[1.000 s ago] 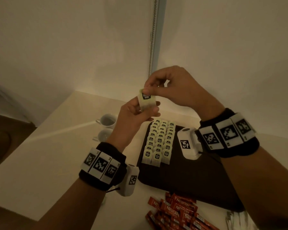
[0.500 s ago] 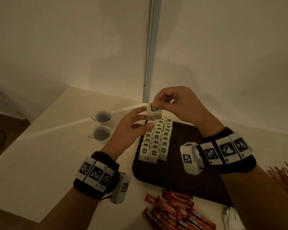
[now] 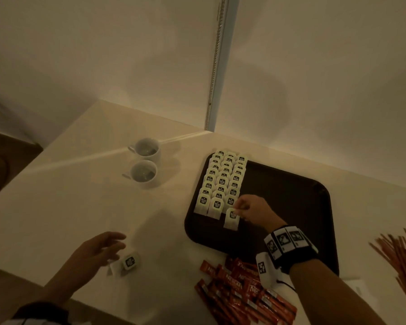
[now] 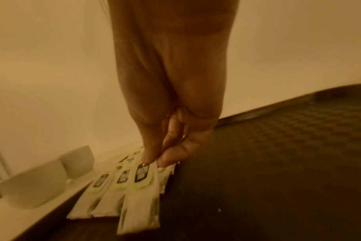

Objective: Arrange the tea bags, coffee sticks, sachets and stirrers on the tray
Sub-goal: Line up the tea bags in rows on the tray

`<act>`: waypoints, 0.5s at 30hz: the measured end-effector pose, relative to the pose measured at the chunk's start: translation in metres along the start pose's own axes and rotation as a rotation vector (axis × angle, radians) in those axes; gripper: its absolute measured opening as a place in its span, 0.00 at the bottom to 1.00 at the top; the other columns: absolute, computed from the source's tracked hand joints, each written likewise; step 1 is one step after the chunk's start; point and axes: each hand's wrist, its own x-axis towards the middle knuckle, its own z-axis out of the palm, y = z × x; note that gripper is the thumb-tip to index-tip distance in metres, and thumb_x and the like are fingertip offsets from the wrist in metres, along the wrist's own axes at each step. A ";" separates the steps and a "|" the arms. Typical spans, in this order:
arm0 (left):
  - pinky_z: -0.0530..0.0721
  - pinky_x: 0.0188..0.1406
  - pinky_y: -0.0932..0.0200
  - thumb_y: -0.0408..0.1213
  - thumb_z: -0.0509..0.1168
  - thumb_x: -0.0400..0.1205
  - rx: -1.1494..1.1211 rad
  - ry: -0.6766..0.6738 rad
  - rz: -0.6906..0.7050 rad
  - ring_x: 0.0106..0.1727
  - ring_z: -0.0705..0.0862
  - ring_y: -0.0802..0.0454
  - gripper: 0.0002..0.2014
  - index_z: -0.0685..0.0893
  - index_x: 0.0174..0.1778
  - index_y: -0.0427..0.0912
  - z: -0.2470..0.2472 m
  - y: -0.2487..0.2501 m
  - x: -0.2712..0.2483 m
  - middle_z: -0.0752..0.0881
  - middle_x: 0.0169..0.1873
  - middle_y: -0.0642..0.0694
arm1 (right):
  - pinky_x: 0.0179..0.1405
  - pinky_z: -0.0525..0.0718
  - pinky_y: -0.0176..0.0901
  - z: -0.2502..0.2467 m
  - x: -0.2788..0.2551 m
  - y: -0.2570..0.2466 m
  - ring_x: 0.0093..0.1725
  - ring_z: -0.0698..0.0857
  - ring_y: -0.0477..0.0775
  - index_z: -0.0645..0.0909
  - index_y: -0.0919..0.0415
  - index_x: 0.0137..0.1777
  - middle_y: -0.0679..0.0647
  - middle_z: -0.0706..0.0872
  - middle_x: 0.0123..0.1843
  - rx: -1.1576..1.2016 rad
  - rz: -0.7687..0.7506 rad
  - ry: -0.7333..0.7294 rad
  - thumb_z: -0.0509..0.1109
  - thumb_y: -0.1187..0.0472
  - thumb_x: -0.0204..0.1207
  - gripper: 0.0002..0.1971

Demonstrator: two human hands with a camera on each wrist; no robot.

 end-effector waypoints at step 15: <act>0.79 0.44 0.51 0.29 0.59 0.85 -0.056 0.131 -0.077 0.46 0.86 0.38 0.09 0.83 0.52 0.43 -0.024 -0.031 -0.015 0.88 0.47 0.41 | 0.36 0.75 0.27 0.017 0.014 -0.002 0.41 0.80 0.45 0.80 0.62 0.47 0.53 0.83 0.46 0.057 -0.001 0.236 0.74 0.63 0.73 0.07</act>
